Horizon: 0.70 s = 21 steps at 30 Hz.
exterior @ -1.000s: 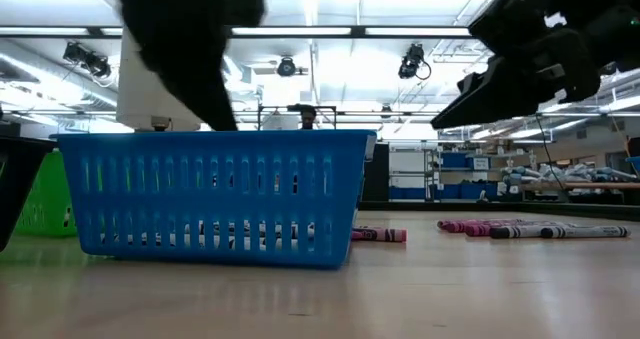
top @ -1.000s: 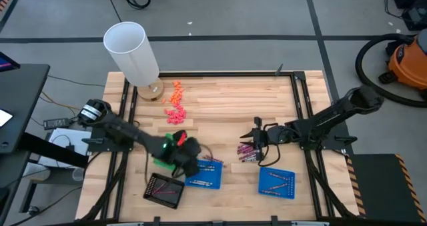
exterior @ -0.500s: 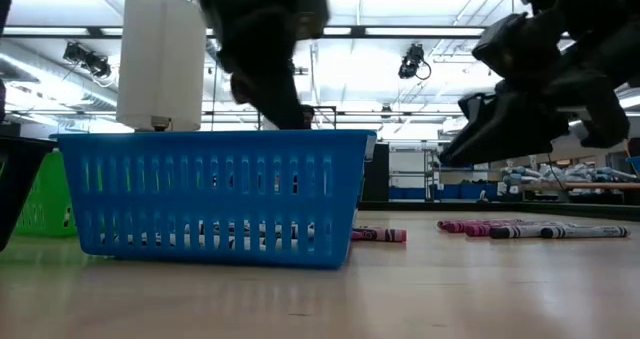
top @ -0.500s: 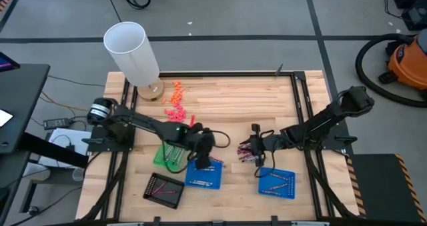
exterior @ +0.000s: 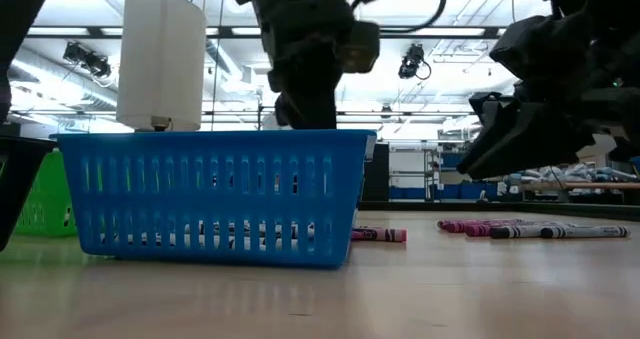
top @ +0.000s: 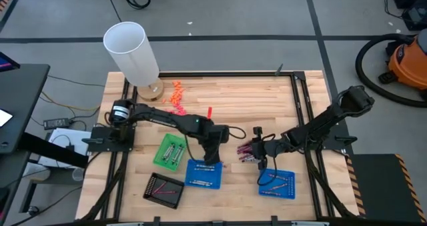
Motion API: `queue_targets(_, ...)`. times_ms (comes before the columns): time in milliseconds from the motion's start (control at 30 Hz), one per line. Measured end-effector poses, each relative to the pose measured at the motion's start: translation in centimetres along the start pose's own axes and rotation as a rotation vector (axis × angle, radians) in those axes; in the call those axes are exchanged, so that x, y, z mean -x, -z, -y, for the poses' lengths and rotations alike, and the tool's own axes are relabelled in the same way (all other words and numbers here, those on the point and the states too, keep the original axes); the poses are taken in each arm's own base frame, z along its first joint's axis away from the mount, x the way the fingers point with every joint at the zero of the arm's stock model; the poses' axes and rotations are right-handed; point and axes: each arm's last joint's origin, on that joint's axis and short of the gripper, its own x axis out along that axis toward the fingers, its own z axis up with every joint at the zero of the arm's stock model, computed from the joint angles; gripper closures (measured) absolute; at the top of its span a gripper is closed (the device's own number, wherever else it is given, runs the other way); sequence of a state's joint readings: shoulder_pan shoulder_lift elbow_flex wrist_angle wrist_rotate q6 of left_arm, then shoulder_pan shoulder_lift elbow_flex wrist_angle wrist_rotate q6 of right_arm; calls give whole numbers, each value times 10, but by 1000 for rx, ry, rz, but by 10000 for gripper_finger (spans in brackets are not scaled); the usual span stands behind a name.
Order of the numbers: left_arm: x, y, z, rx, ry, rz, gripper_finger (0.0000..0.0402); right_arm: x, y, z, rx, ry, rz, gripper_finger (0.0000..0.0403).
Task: Sort crayons
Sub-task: Put the pink crayon into the right blue basket
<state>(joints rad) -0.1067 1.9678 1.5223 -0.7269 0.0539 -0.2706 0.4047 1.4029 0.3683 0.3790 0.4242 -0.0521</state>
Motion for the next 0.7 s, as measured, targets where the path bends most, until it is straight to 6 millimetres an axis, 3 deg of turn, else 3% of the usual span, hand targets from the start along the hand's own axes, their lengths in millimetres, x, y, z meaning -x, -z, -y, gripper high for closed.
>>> queue_targets(400, 0, -8, 1, -57, 63, -28, 249, 2, 1, -2, 18, 40, -8, 297)
queue_targets(700, -4, 0, 13, -268, 24, -34, 249, 2, 1, -2, 14, 40, -8, 297)
